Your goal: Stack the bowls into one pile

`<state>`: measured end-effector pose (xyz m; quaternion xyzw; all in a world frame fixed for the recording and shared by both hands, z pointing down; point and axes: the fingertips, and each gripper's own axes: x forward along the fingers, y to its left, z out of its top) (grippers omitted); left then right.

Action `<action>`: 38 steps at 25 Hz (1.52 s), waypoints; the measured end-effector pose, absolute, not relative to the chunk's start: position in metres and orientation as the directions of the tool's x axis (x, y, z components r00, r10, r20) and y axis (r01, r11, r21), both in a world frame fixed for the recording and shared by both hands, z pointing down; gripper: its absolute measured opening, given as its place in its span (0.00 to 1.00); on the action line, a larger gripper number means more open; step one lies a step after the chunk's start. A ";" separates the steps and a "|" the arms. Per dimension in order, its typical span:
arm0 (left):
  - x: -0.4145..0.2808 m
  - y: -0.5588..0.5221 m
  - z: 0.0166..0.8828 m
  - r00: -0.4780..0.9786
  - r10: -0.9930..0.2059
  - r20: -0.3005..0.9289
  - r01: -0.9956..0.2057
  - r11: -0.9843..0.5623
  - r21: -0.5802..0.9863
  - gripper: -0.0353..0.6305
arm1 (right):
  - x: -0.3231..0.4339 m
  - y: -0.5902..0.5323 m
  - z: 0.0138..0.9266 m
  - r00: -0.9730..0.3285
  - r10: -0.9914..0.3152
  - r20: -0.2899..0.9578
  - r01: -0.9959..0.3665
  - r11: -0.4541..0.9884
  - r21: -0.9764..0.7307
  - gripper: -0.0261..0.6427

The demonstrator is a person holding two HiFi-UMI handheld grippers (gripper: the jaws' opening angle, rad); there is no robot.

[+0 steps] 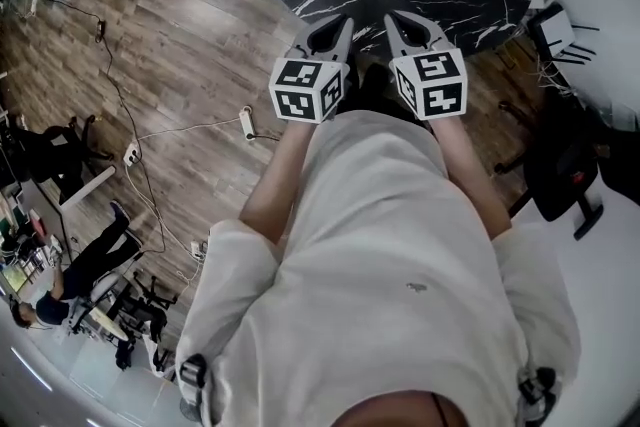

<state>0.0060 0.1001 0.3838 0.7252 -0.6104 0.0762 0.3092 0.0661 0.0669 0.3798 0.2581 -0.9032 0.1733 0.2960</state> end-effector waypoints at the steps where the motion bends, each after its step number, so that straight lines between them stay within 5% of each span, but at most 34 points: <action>1: 0.007 0.103 0.381 0.240 -0.844 0.481 -0.933 -0.064 0.354 0.08 | 0.067 0.070 0.375 -0.699 -0.365 0.615 -0.566 0.809 -0.162 0.04; 18: 0.015 0.116 0.342 0.211 -0.890 0.403 -0.949 -0.088 0.302 0.07 | 0.070 0.084 0.317 -0.790 -0.417 0.449 -0.518 0.846 -0.126 0.04; 38: 0.014 0.120 0.333 0.190 -0.898 0.396 -0.955 -0.076 0.287 0.07 | 0.071 0.090 0.305 -0.806 -0.413 0.423 -0.497 0.861 -0.106 0.04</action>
